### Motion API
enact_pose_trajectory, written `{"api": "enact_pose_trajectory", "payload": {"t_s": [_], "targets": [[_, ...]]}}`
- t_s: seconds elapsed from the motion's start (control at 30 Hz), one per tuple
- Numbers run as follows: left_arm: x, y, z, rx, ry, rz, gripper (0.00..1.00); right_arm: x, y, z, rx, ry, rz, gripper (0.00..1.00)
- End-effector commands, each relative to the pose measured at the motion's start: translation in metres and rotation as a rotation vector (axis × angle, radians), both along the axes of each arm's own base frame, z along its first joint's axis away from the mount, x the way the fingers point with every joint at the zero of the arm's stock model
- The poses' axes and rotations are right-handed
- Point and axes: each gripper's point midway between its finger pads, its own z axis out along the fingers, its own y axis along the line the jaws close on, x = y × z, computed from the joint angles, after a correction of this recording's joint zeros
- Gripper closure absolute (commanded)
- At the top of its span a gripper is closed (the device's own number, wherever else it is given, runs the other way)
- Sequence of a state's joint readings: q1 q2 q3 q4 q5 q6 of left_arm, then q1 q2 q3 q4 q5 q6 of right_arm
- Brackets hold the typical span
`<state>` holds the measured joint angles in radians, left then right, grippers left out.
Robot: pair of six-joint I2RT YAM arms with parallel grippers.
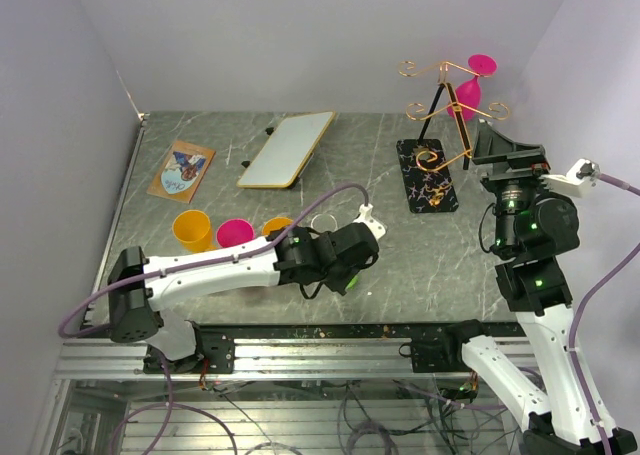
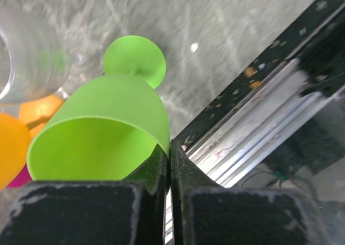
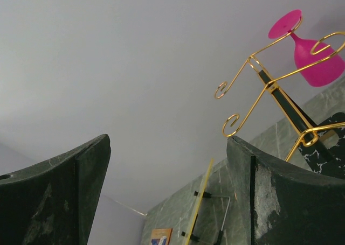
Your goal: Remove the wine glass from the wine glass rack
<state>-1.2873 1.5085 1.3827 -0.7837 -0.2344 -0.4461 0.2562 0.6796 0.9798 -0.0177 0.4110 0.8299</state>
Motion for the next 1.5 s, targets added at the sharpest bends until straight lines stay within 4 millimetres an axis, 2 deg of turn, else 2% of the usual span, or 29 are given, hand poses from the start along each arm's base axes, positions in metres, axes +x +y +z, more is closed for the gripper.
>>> {"api": "enact_pose_trajectory", "payload": {"t_s": [0.0,0.2,0.43,0.6,0.8,1.03,1.1,1.27,1.47], "targets": [[0.001,0.034,-0.012,0.147,-0.009,0.048,0.93,-0.003,-0.006,0.006,-0.008,-0.008,-0.028,0.12],[-0.017,0.050,-0.014,0.103,0.051,0.029,0.93,0.000,-0.005,0.002,-0.008,0.003,-0.028,0.12],[-0.024,0.085,-0.028,0.207,0.082,0.083,0.93,0.006,0.000,-0.005,-0.001,0.022,-0.011,0.13],[-0.029,0.102,-0.030,0.235,0.101,0.100,0.93,0.007,0.000,-0.006,-0.005,0.035,-0.012,0.13],[-0.033,0.110,-0.037,0.251,0.125,0.100,0.89,0.010,0.001,-0.008,0.001,0.039,-0.005,0.13],[-0.027,0.122,-0.040,0.298,0.112,0.132,0.89,0.014,0.006,-0.012,-0.003,0.058,0.011,0.13],[-0.027,0.124,-0.041,0.303,0.113,0.135,0.86,0.015,0.006,-0.012,0.000,0.056,0.010,0.14],[-0.022,0.122,-0.042,0.287,0.105,0.145,0.71,0.018,0.009,-0.015,0.003,0.066,0.024,0.14],[-0.011,0.121,-0.024,0.241,0.048,0.167,0.52,0.022,0.010,-0.023,-0.020,0.094,0.024,0.14]]}}
